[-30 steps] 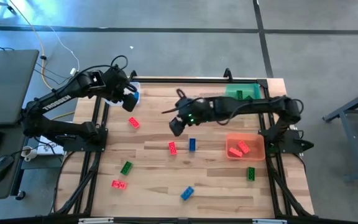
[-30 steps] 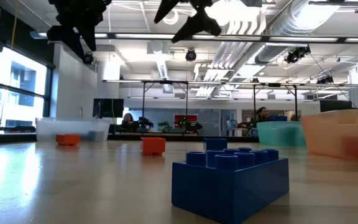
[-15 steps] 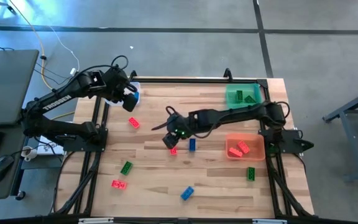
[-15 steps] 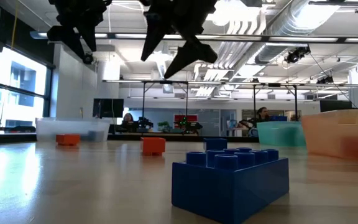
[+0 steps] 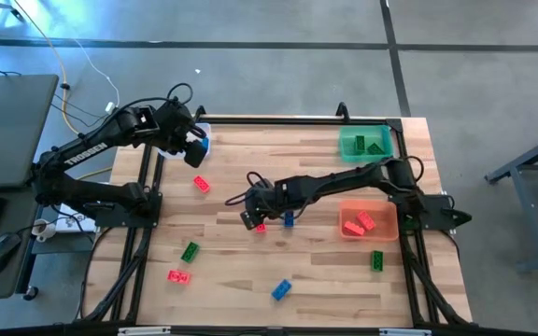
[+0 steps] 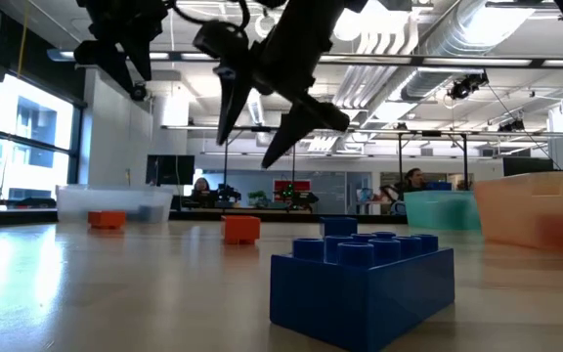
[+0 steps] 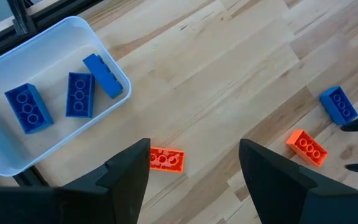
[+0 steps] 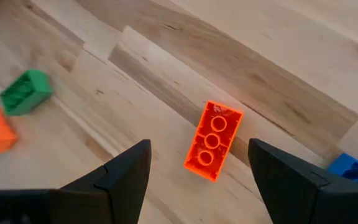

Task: Sort & place blocks by color
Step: Put the orange game piece into the orange bin

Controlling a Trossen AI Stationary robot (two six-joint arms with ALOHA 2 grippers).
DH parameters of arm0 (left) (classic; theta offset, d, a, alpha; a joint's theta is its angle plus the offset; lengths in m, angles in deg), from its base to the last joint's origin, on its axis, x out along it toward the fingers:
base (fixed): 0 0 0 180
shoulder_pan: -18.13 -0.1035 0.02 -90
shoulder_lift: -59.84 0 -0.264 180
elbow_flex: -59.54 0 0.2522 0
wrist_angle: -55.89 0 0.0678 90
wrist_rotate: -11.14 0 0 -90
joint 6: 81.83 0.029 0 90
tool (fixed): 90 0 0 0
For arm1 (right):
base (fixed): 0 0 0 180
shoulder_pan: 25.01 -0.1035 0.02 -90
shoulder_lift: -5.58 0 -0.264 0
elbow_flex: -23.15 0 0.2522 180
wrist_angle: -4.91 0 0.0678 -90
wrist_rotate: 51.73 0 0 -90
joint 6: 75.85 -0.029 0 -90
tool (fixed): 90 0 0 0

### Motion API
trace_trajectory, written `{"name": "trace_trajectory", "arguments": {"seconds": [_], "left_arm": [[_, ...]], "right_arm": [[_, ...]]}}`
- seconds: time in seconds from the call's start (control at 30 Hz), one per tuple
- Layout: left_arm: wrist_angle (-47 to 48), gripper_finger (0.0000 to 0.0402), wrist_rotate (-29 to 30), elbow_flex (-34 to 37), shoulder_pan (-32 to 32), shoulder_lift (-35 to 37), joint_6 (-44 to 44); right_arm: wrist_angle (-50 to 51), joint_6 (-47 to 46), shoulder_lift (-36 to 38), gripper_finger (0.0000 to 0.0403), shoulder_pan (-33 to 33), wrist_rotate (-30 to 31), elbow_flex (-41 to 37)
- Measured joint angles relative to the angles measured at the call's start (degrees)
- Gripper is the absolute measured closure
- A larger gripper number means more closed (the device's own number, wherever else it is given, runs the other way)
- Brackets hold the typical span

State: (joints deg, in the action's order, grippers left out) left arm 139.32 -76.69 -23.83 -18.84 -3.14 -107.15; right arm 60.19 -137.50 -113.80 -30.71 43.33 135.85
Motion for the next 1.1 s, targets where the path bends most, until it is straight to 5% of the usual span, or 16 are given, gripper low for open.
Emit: {"name": "trace_trajectory", "arguments": {"seconds": [1.1], "left_arm": [[0.0, 0.0170, 0.0, 0.0, 0.0, 0.0, 0.0]], "right_arm": [[-2.5, 1.7, -10.0, 0.0156, -0.3, -5.2, 0.0]]}}
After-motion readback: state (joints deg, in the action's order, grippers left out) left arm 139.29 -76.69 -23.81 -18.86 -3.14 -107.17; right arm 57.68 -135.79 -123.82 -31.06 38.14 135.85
